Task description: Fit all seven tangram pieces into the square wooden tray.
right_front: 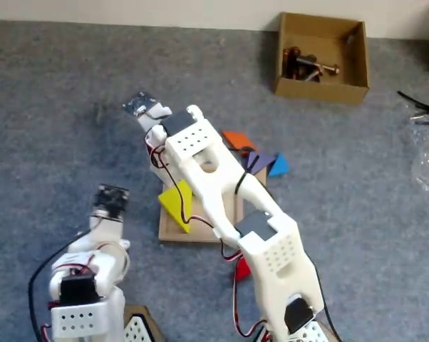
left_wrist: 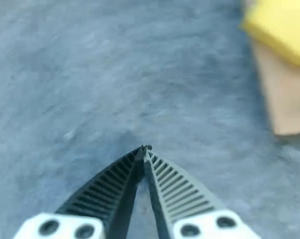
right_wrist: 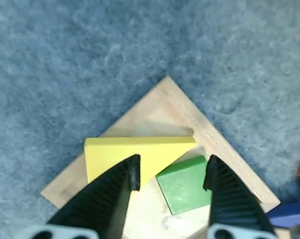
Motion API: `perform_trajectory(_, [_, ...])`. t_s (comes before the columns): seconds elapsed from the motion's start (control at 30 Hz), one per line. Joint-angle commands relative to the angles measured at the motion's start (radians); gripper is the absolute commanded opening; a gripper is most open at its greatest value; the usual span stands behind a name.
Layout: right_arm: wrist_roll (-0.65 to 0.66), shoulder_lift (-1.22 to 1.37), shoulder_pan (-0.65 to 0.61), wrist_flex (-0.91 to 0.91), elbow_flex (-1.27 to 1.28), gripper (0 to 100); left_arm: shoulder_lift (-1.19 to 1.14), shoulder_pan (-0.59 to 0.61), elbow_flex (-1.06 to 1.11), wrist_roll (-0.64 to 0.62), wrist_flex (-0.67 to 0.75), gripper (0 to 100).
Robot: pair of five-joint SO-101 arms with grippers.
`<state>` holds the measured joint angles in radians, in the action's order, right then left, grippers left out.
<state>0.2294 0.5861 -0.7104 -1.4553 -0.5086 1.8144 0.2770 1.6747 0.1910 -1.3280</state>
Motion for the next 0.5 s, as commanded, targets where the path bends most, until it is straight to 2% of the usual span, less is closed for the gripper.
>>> perform_trajectory(0.0, [-0.011, -0.015, -0.001, 0.013, -0.051, 20.2, 0.007, 0.160, 0.021, -0.009, -0.005, 1])
perform_trajectory(0.23, [-0.005, 0.053, -0.042, 0.081, -0.059, 20.4, 0.007, 0.375, 0.021, -0.009, -0.005, 1])
perform_trajectory(0.47, [-0.005, 0.151, -0.061, 0.079, -0.061, 27.0, 0.007, 0.404, 0.021, -0.009, -0.005, 1])
